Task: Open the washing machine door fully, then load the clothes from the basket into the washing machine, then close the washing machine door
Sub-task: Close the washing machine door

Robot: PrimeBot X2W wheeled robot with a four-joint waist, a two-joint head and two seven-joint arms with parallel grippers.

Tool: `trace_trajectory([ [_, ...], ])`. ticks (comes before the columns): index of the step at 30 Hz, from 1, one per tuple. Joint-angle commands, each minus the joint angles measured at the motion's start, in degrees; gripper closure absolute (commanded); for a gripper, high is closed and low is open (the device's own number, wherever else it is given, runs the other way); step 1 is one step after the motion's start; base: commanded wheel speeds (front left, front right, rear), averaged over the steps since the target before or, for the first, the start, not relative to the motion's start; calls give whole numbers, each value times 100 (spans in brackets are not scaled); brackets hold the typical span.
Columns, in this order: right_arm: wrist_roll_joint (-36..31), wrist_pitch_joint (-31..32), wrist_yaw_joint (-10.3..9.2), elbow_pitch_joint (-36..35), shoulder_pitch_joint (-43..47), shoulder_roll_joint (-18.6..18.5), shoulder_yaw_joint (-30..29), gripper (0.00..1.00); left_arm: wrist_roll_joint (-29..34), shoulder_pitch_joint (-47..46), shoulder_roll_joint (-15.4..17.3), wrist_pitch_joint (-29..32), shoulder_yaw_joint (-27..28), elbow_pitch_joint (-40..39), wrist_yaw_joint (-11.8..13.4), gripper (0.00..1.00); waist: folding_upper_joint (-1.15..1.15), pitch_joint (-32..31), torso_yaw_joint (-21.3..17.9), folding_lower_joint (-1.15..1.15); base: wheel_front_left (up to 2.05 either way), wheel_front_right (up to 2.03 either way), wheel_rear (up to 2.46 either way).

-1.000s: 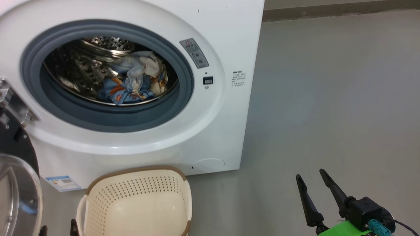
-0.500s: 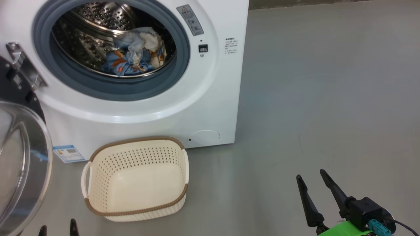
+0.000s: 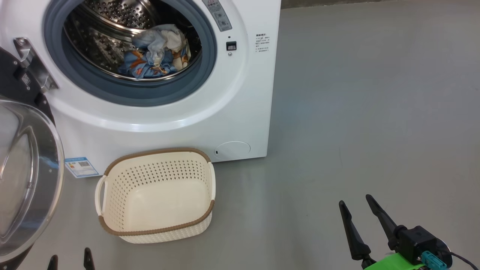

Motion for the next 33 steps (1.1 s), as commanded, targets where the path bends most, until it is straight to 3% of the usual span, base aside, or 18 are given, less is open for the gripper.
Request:
trace_trajectory([
  [1,57,-69,8,-117,-113,-18,106,0,76,-305,22,-38,227,-121,-18,0,0,-5,-3,0,0,0,0],
  [10,49,-69,8,-124,-105,-18,109,0,96,-326,-49,-38,246,-188,-159,0,0,0,12,0,0,0,0],
  [33,16,-69,8,-118,-111,-18,133,0,179,-287,-155,-38,366,-274,-225,0,0,-43,22,0,0,0,0],
])
